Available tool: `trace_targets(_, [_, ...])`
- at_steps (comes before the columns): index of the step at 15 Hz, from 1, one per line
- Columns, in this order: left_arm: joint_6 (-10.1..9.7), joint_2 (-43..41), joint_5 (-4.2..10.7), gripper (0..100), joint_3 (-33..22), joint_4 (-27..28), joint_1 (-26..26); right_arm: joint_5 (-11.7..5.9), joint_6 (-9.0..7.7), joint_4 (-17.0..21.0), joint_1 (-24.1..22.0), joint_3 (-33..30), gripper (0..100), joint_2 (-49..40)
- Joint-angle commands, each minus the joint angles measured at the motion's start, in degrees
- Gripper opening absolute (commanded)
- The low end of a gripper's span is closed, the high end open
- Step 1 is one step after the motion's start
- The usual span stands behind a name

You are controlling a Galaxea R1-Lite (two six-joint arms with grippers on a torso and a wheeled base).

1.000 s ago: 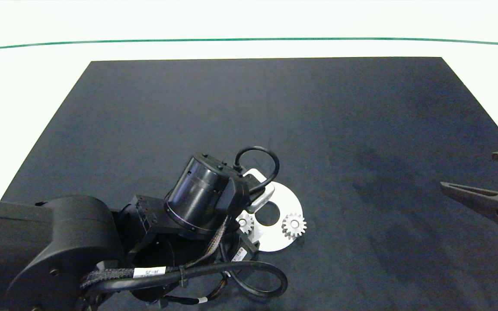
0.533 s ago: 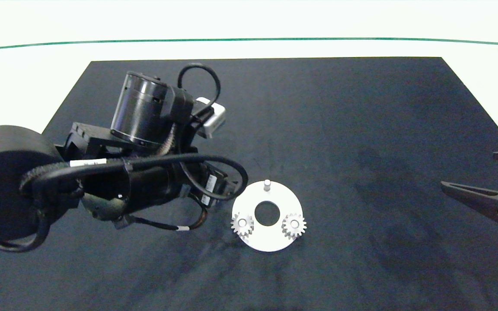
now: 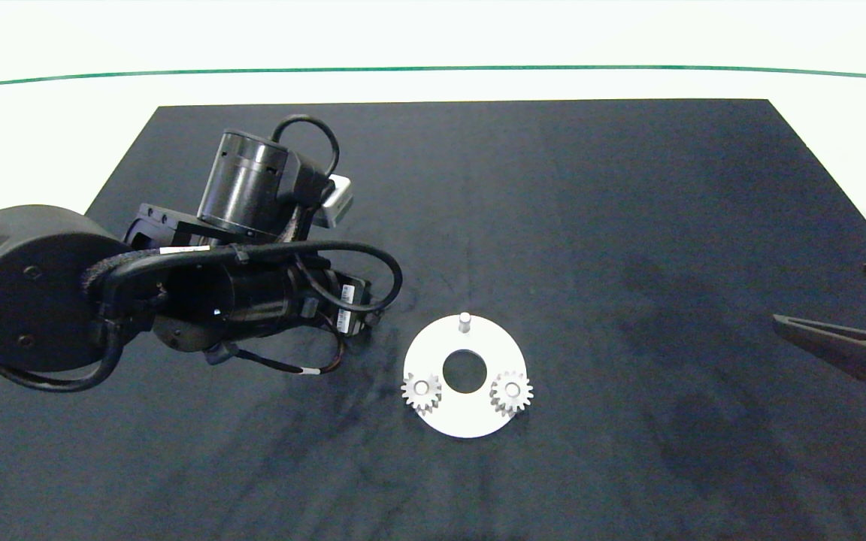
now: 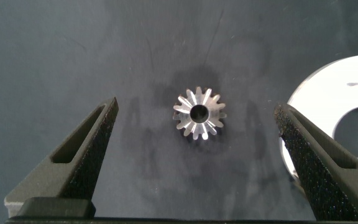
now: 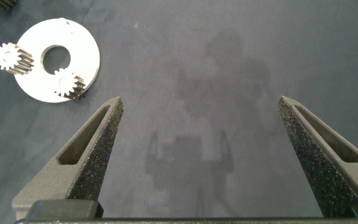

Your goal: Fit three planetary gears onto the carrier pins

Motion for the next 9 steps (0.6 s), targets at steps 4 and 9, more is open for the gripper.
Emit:
trace_targets(4, [-1.39,5.1,0.15,90,-0.57,1.21,-2.12,-0.04,-0.09,0.05,0.03,-0.01,100,0.02])
trace_targets(9, [-1.39,7.64,0.15,81,-1.97,0.77,-1.77,0.05,-0.09,0.05,0.03,-0.01,100,0.29])
